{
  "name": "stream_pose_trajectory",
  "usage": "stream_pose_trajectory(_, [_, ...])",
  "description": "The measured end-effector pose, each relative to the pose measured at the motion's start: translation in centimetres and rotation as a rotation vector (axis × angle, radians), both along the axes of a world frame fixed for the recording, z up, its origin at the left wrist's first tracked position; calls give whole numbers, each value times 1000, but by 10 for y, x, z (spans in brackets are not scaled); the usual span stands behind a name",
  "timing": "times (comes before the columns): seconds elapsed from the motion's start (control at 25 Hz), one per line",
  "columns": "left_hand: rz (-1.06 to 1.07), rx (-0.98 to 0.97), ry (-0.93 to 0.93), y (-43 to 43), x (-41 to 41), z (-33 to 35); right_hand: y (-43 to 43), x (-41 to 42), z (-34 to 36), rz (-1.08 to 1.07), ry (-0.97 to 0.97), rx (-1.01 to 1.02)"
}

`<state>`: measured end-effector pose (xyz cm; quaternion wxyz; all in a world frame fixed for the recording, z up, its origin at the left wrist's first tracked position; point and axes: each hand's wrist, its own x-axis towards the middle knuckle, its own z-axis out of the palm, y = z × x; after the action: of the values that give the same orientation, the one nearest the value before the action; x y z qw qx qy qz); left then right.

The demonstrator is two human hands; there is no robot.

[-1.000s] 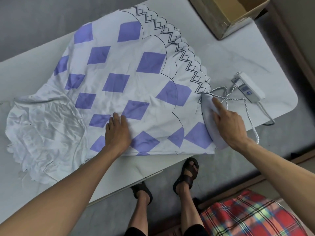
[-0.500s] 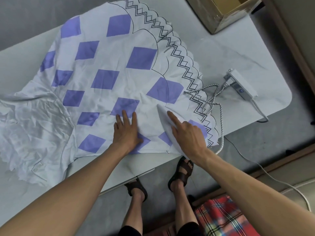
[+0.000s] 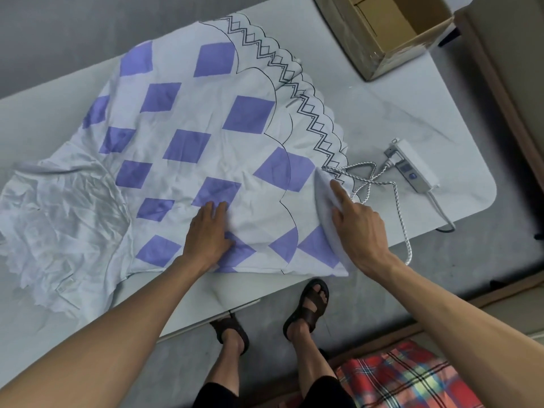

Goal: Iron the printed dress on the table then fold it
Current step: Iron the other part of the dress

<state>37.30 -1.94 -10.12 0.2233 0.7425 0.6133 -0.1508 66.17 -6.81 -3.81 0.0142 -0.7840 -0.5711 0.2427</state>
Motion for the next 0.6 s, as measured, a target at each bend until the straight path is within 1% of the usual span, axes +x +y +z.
stream_pose_trajectory(0.04, [44, 31, -27, 3, -5, 4, 6, -13, 8, 29, 28, 8])
stream_pose_trajectory(0.12, [93, 81, -21, 12, -18, 8, 23, -48, 15, 100, 81, 31])
stream_pose_trajectory(0.24, [115, 41, 38, 24, -40, 4, 56, -109, 6, 195, 144, 28])
stream_pose_trajectory(0.36, [97, -75, 131, 40, -48, -6, 76, -158, -12, 339, 69, -1])
stream_pose_trajectory(0.44, [88, -166, 173, 40, -42, -9, 79, -168, -20, 397, 11, -2])
stream_pose_trajectory(0.52, [73, -217, 227, 41, -40, -14, 81, -165, -28, 365, -5, -6])
stream_pose_trajectory(0.6, [81, -244, 264, 43, -37, -18, 85, -148, -30, 264, 1, -10])
